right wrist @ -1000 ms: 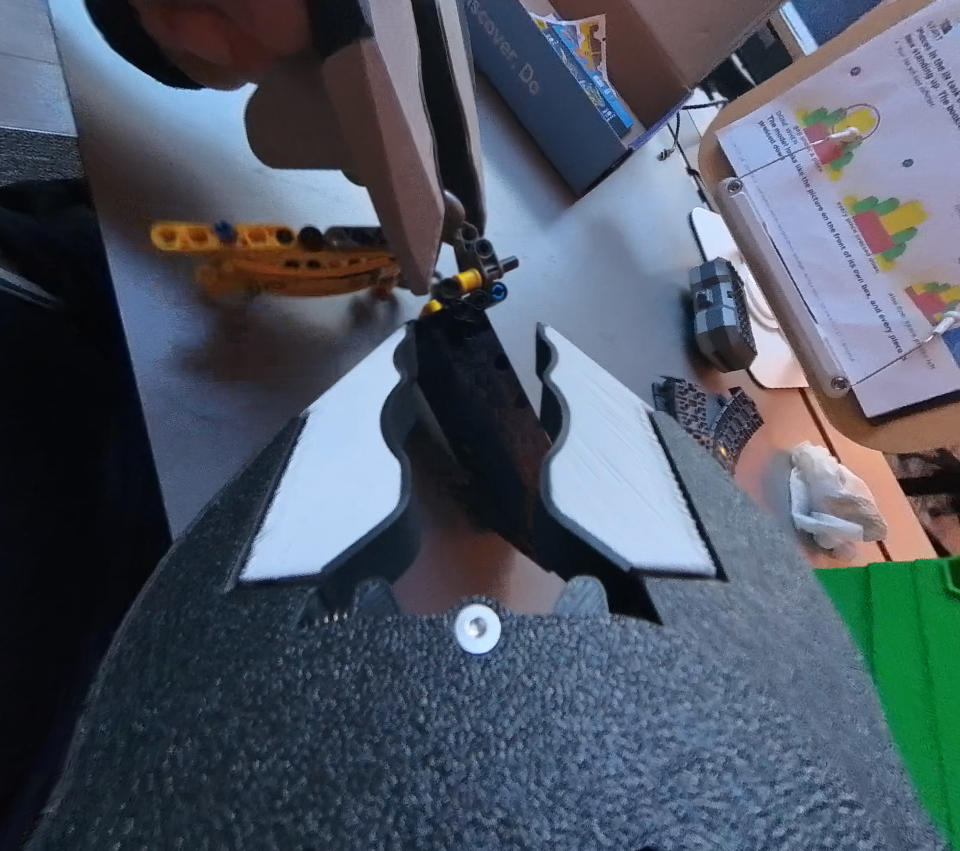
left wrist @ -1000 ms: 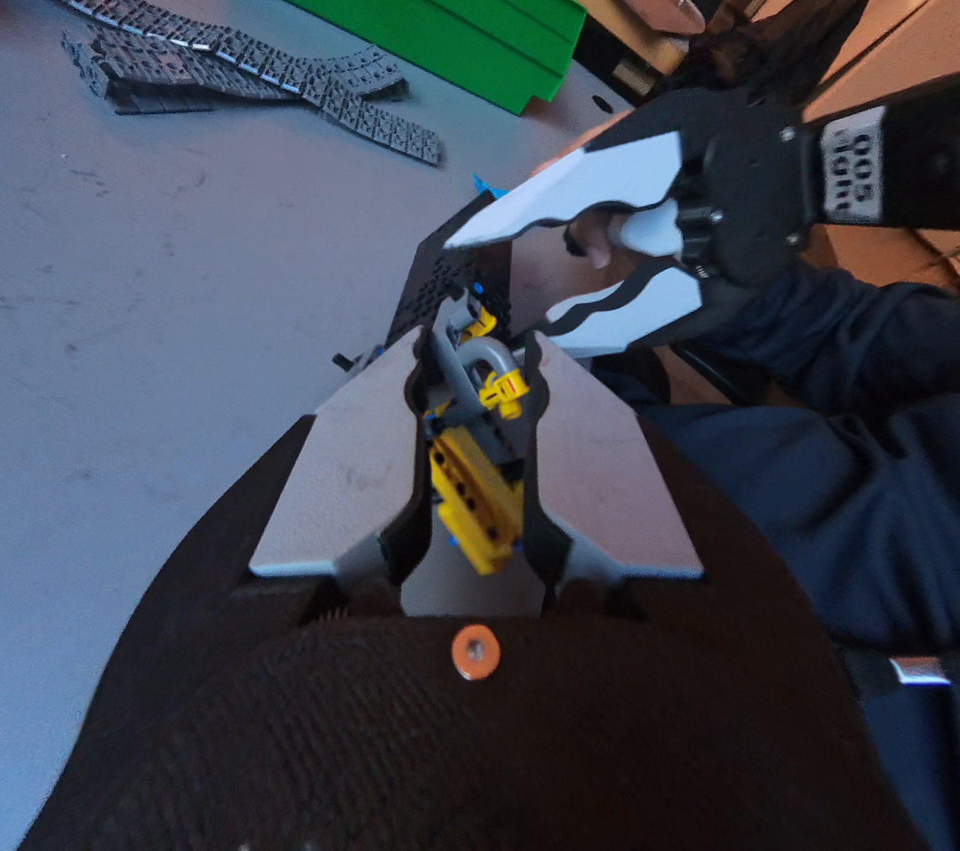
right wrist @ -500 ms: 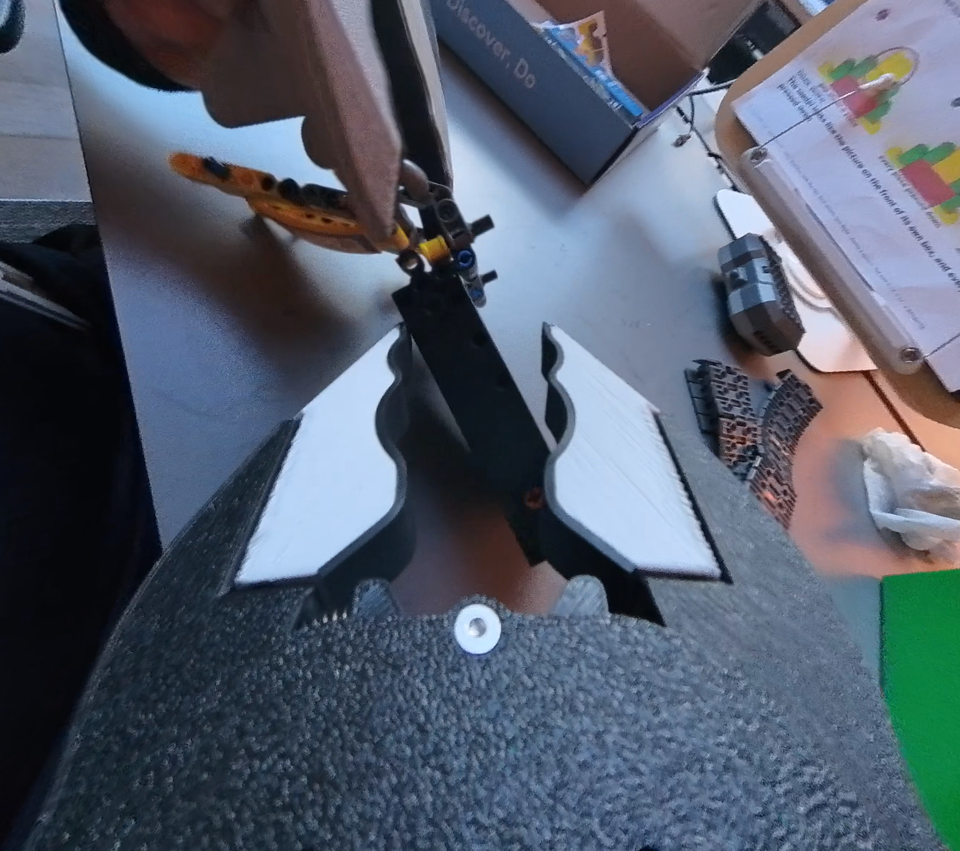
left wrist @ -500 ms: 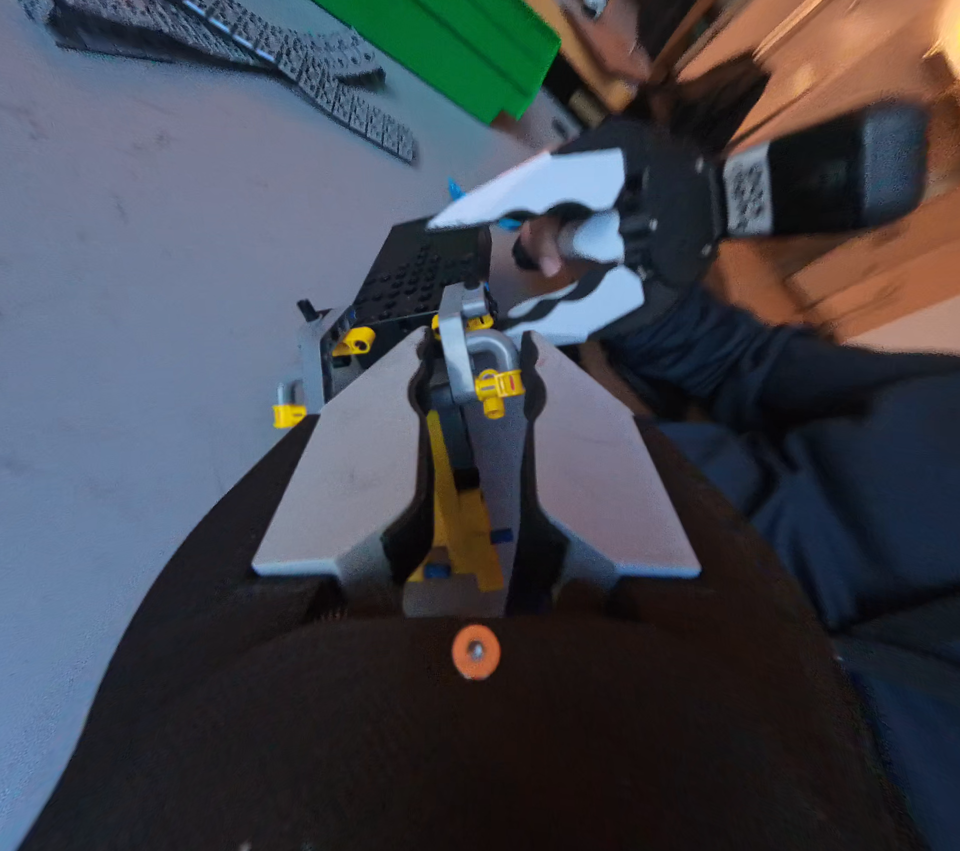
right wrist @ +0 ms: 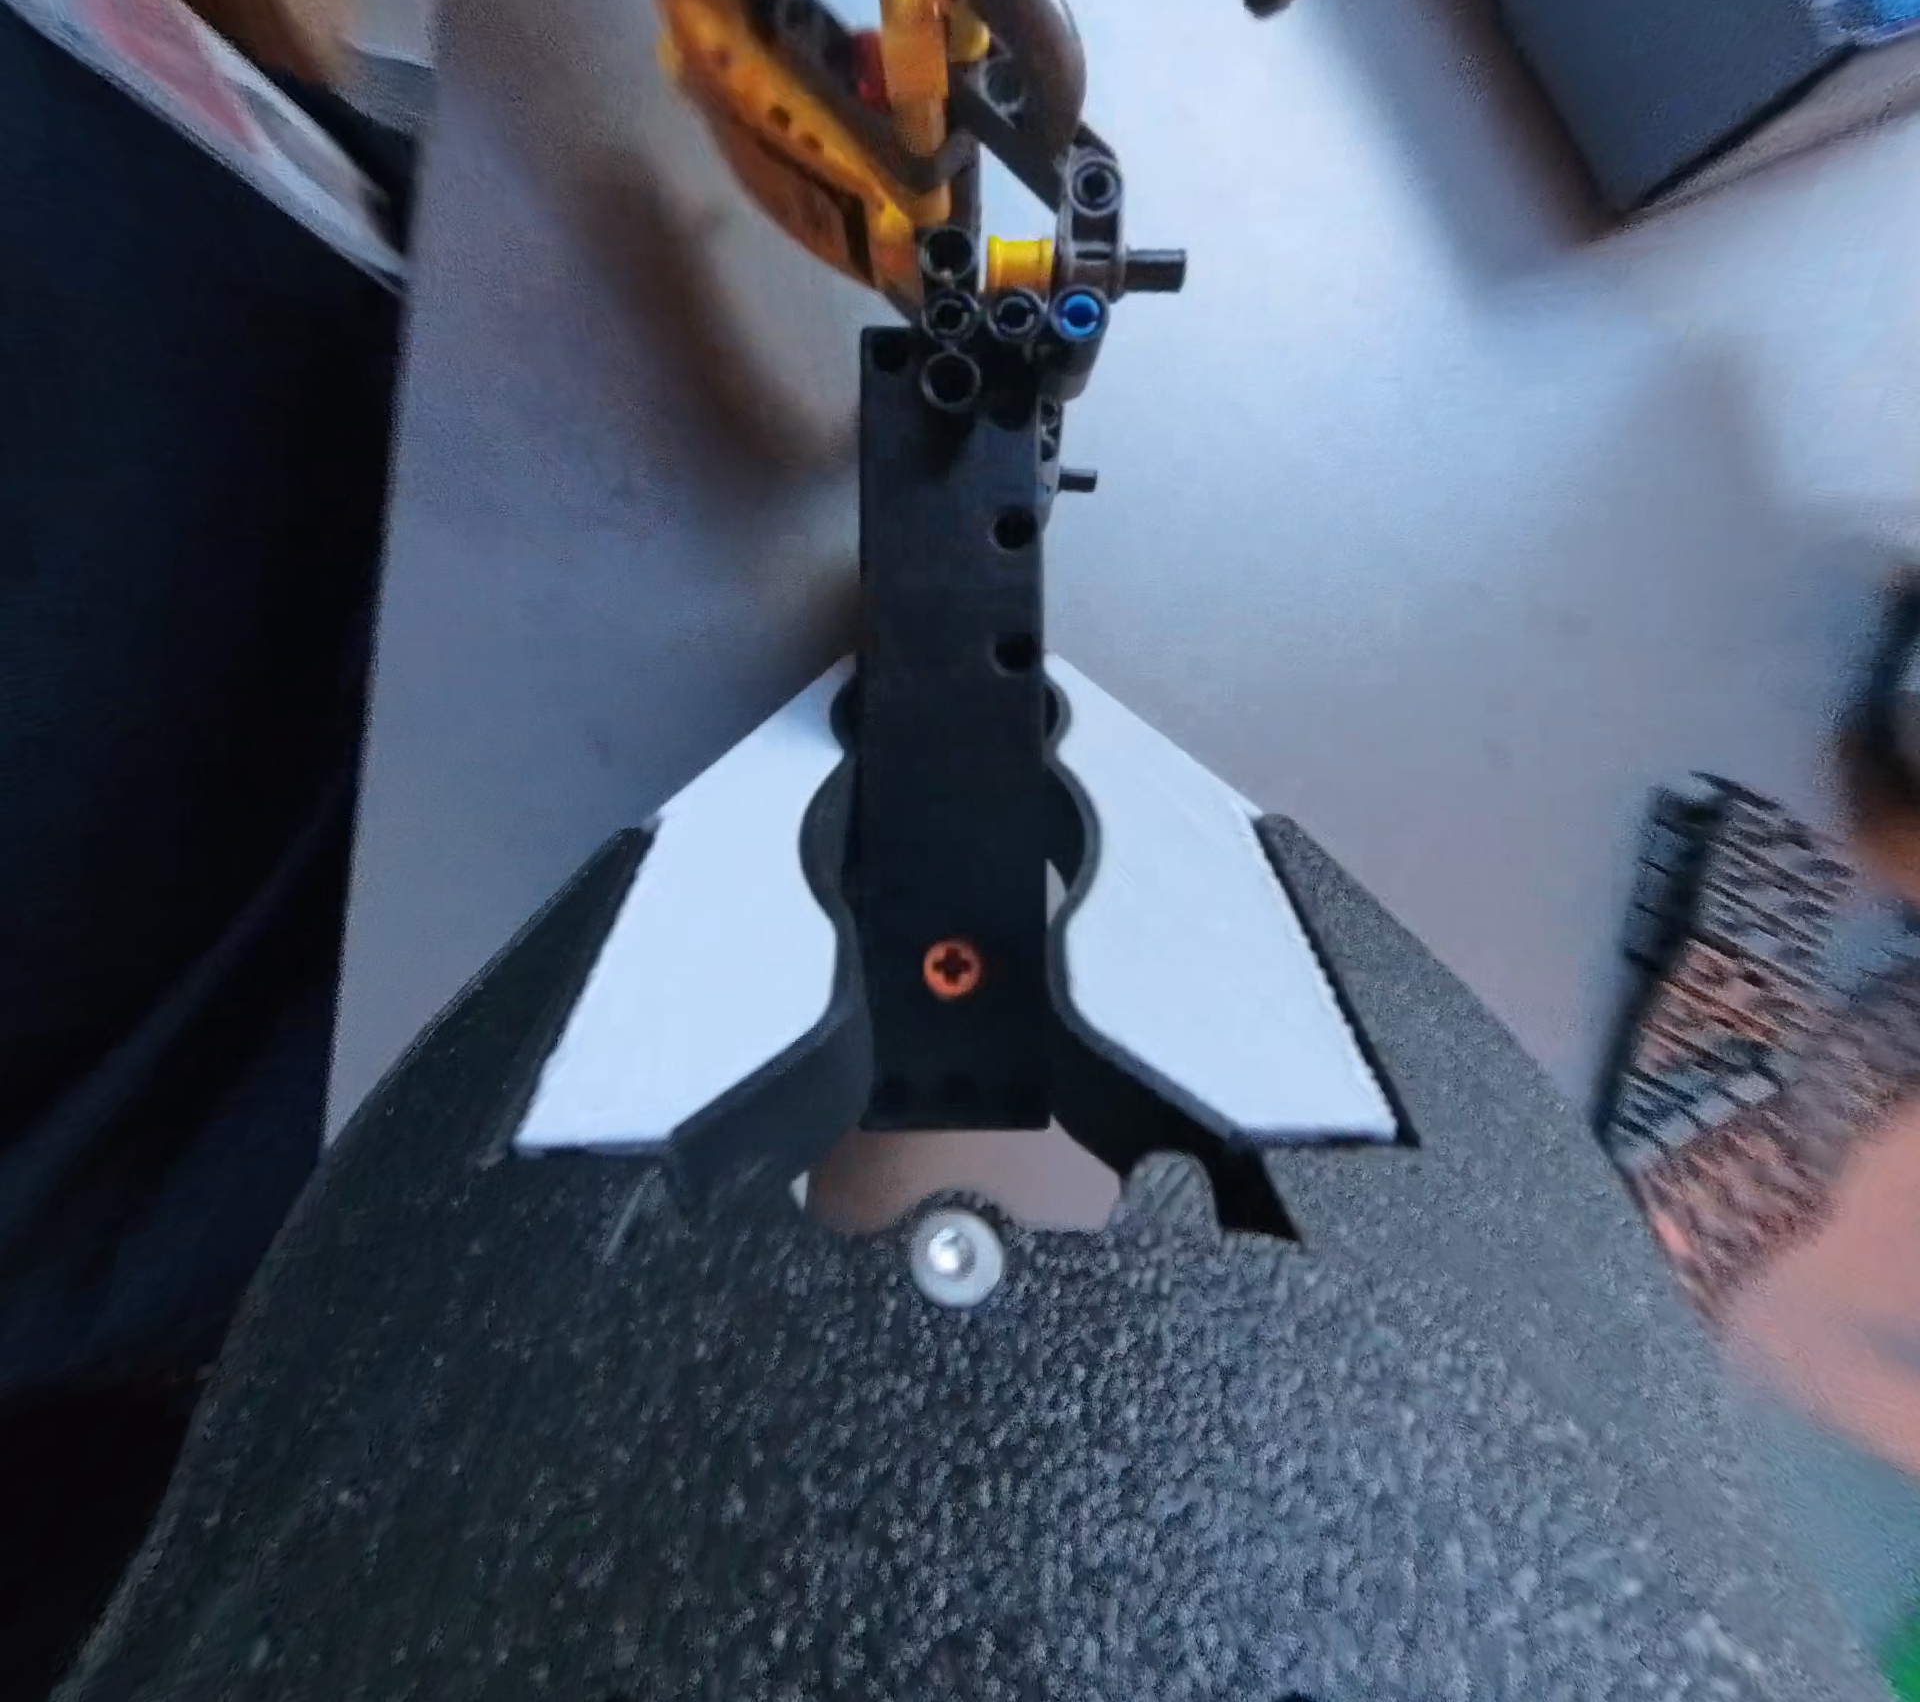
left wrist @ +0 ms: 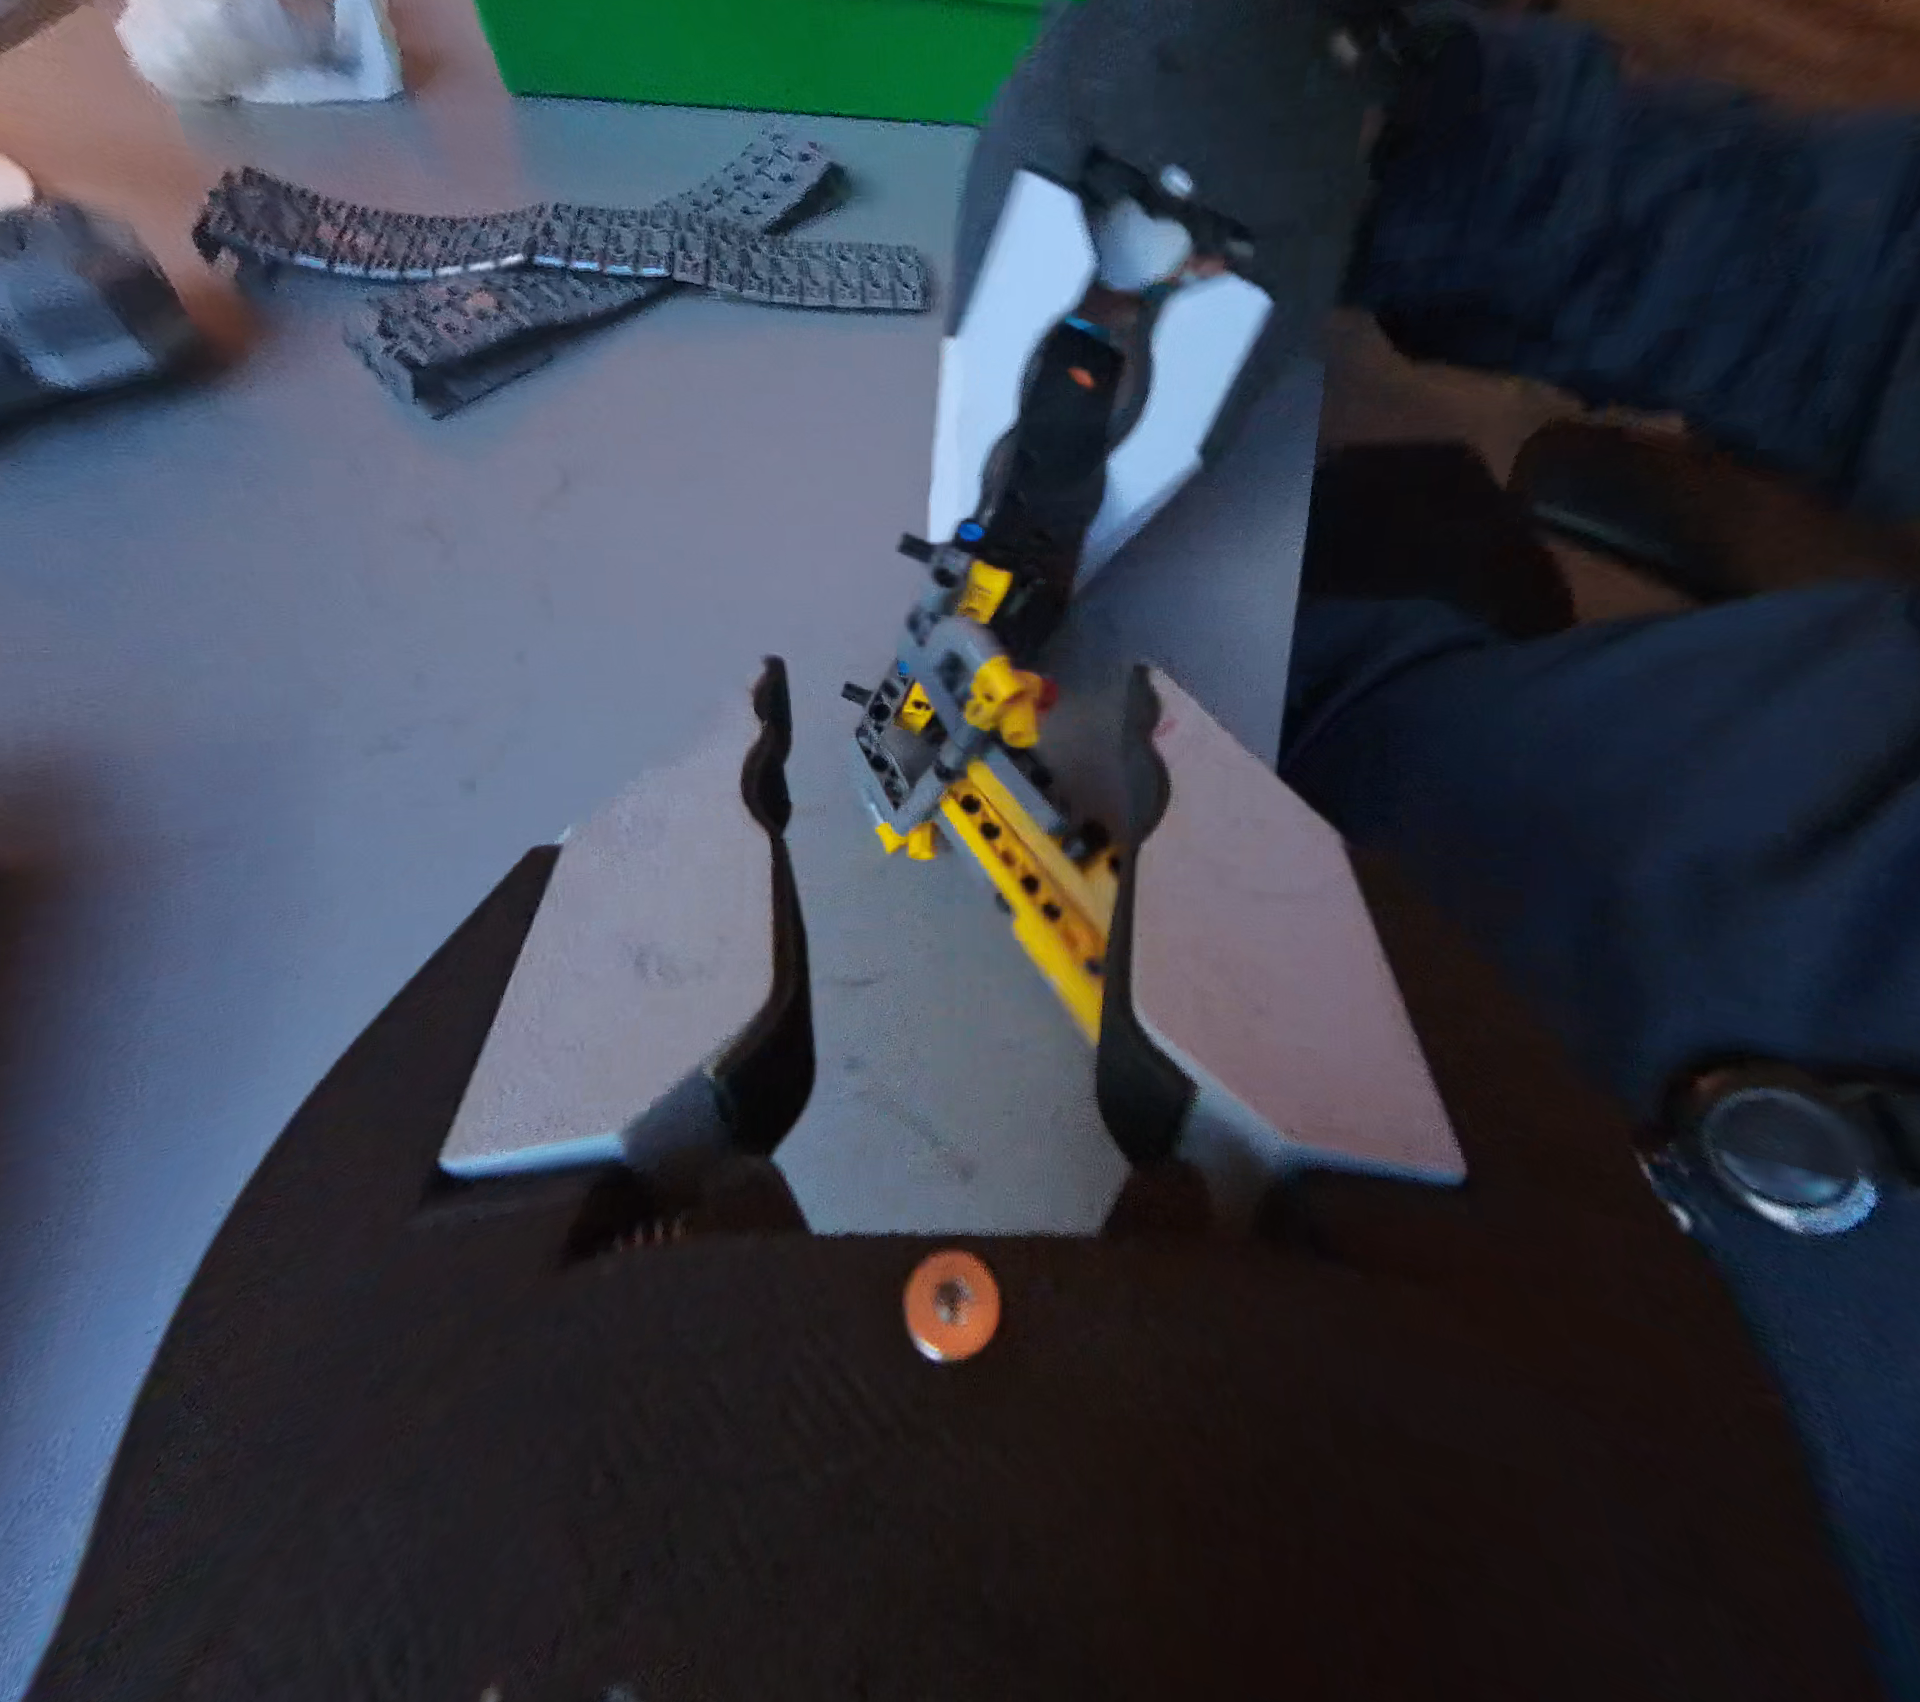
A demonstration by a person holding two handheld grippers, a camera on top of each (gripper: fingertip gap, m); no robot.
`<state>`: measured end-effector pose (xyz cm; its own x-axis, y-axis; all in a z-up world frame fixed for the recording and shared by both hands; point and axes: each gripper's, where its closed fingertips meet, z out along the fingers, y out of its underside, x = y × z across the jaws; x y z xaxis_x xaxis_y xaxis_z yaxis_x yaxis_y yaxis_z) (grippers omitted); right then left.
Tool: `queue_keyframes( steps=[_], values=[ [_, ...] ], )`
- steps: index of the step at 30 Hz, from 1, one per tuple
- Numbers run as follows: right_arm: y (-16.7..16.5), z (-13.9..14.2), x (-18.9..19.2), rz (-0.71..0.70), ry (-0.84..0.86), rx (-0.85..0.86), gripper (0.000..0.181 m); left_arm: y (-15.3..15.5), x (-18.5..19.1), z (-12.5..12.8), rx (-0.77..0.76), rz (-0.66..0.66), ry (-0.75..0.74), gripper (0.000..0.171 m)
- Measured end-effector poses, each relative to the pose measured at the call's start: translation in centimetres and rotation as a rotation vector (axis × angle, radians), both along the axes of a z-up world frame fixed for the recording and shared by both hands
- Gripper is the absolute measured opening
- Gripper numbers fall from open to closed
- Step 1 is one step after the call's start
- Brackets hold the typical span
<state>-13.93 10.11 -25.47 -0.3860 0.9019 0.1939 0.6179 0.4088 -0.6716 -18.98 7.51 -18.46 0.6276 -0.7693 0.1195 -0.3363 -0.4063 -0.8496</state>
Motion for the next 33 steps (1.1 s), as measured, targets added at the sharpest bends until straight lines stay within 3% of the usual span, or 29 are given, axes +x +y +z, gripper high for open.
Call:
queue_keyframes(
  steps=[5, 6, 8, 9, 14, 19, 23, 28, 33],
  values=[
    [-0.6, 0.4, 0.1, 0.174, -0.037, -0.127, 0.024, 0.0, 1.5, -3.3, -0.022, -0.044, 0.174, 0.065],
    [-0.7, 0.5, 0.0, 0.196, -0.033, -0.137, 0.024, -0.1, 2.0, -3.8, -0.039, -0.067, 0.149, 0.068],
    [-0.4, 0.6, -0.1, 0.211, -0.023, -0.129, 0.025, -0.6, 3.0, -3.8, -0.088, -0.121, 0.031, 0.045],
    [-0.3, 0.7, -0.1, 0.205, -0.029, -0.134, 0.024, -0.6, 3.3, -3.9, -0.103, -0.133, -0.014, 0.046],
    [0.9, 0.9, -0.6, 0.146, -0.008, -0.149, 0.032, -0.8, 4.3, -5.2, -0.179, -0.154, -0.085, 0.074],
    [4.0, 1.1, -1.3, -0.027, 0.015, -0.086, 0.054, -0.1, 4.6, -5.3, -0.16, -0.077, -0.068, 0.082],
    [6.8, 2.1, 0.2, -0.242, 0.05, -0.045, 0.066, 0.0, 4.3, -5.1, -0.193, -0.042, -0.132, 0.083],
    [7.8, 3.1, 6.0, -0.472, 0.129, -0.018, 0.055, 0.1, 4.1, -5.0, -0.217, -0.038, -0.188, 0.083],
    [6.8, -1.2, 13.1, -0.662, 0.014, 0.025, 0.066, -0.1, 4.0, -5.0, -0.209, -0.034, -0.197, 0.083]
  ],
)
